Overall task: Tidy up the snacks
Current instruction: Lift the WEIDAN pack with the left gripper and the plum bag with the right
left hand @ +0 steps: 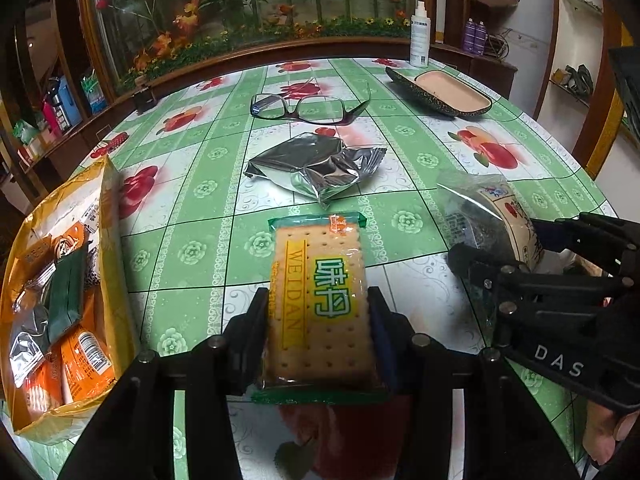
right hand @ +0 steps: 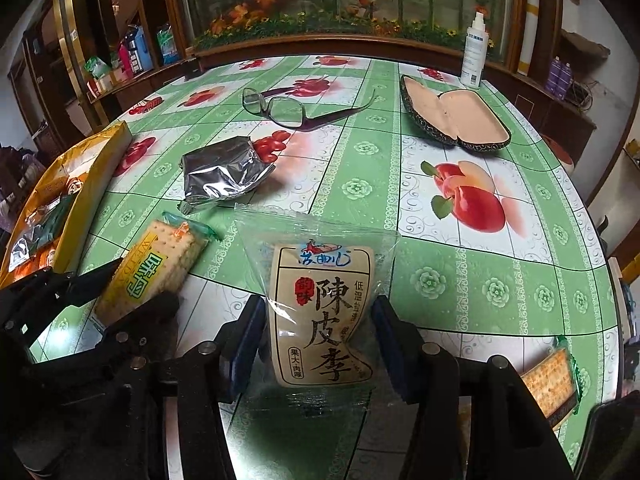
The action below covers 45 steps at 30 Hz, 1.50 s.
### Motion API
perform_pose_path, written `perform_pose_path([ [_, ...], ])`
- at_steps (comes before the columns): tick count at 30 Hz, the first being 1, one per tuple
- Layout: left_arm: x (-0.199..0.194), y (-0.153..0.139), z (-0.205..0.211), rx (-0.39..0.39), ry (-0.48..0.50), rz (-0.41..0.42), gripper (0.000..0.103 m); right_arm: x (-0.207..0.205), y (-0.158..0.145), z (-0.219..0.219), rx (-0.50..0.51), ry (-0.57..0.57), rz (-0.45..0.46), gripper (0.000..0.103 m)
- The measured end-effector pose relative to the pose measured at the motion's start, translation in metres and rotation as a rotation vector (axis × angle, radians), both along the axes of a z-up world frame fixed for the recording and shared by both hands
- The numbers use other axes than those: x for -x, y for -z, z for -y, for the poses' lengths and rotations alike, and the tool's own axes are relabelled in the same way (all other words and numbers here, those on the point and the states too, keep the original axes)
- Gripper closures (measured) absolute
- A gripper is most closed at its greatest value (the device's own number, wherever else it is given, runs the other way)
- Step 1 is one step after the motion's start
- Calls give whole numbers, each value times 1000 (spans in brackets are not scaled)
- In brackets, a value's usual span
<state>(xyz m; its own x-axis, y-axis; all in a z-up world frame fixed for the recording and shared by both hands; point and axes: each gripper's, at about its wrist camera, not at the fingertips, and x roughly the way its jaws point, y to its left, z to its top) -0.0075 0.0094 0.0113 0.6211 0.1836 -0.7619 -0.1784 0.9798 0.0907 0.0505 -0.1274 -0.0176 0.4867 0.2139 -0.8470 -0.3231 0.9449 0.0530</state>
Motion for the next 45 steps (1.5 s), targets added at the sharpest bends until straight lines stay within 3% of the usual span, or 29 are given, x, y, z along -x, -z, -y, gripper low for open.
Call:
perform_pose_path([
  [45,11,-10,3,-44,-35,52,57,3,-8,7,-80,8,-10,49],
])
